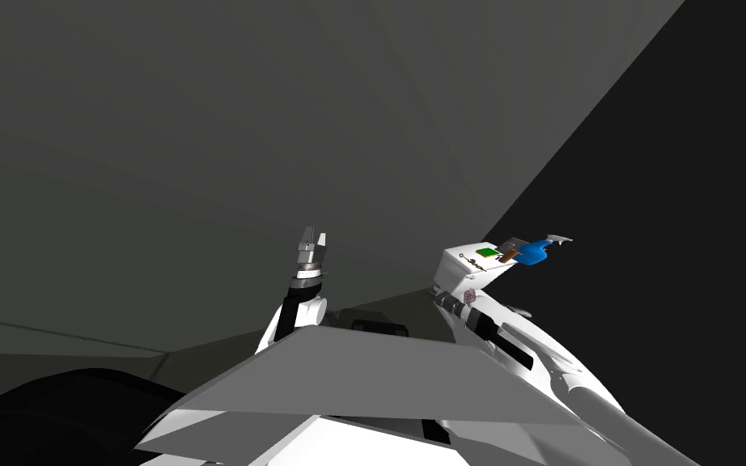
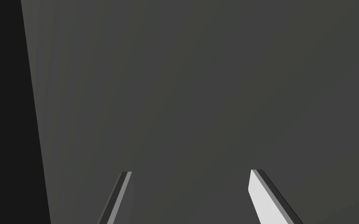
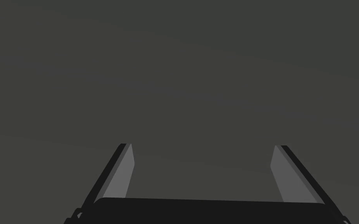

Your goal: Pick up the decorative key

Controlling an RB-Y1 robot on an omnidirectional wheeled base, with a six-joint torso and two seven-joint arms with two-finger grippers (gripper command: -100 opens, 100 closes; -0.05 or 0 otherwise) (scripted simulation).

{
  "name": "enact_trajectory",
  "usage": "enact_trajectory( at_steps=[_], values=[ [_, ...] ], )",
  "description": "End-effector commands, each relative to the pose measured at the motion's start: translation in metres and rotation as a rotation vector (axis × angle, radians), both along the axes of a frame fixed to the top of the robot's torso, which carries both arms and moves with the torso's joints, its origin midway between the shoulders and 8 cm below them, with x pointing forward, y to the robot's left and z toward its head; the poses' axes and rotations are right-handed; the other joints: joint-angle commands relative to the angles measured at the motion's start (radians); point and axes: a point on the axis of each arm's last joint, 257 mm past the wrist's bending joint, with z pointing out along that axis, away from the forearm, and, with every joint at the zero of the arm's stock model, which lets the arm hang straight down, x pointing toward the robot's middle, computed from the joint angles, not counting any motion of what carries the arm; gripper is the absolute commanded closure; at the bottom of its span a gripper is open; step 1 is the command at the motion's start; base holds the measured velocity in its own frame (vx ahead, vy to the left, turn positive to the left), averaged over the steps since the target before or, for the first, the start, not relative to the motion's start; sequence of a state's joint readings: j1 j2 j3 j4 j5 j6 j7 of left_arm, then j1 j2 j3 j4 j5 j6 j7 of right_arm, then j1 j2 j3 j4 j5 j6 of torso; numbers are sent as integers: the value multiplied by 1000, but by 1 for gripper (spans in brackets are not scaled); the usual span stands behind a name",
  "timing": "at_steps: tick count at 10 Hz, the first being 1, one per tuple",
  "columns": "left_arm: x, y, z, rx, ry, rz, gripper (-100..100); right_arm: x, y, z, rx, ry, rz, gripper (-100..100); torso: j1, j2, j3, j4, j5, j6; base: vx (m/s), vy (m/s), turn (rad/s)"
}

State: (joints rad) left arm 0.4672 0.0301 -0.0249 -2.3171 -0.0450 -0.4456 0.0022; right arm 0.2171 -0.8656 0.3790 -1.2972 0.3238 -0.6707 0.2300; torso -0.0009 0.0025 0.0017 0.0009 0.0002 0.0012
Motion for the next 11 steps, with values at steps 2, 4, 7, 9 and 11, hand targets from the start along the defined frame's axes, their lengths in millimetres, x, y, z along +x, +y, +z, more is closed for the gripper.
enact_trajectory(
  at_steps=[2,4,7,9,11],
  values=[
    [0,0,0,0,0,0,0,-21,-41,-30,-98,82,-10,-100,1,0,0,0,0,-1,-5,36,103],
    [0,0,0,0,0,0,0,-40,-73,-48,-180,146,-4,-100,1,0,0,0,0,-1,-8,31,105],
    [0,0,0,0,0,0,0,-64,-114,-66,-269,219,-10,-100,0,0,0,0,0,-1,-4,17,62],
    [0,0,0,0,0,0,0,-85,-146,-75,-342,278,-4,-100,-1,0,0,0,0,0,-1,13,60],
    [0,0,0,0,0,0,0,-114,-192,-84,-428,356,-24,-100,-1,0,0,0,0,0,2,14,111]
  ],
)
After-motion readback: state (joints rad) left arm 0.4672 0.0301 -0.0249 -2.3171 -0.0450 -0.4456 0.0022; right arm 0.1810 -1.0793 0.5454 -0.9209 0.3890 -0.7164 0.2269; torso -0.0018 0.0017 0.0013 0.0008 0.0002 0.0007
